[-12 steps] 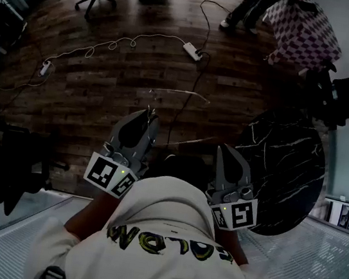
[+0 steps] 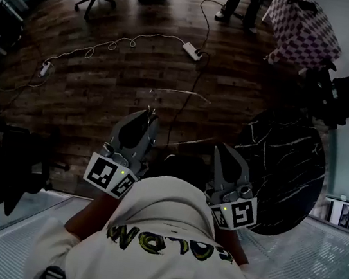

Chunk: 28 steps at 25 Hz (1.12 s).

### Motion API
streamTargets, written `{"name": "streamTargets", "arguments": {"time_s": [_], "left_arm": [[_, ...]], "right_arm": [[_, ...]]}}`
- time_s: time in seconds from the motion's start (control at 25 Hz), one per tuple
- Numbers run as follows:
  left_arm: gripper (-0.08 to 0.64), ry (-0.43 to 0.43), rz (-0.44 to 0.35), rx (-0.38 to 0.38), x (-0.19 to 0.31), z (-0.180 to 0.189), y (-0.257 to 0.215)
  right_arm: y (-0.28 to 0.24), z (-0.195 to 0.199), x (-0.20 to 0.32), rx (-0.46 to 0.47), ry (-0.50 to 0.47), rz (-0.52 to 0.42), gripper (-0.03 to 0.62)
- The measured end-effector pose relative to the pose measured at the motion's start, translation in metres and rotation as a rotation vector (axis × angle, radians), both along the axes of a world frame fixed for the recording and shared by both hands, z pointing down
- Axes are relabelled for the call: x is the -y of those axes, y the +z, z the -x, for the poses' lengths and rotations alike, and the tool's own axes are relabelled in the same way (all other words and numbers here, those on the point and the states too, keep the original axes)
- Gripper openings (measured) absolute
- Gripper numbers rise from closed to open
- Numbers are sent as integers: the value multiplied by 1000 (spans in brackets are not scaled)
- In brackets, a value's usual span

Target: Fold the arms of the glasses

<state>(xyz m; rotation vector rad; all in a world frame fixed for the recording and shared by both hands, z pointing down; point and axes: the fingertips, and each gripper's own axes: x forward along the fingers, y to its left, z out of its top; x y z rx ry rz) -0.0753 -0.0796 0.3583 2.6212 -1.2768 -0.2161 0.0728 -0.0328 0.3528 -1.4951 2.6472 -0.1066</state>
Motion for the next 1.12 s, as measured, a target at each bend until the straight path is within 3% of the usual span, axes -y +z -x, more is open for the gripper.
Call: {"name": "streamTargets", "arguments": {"time_s": [1.12], "left_arm": [[80, 131, 6, -18, -24, -49, -5]], "right_arm": [[-4, -19, 8, 19, 7, 5, 25]]}}
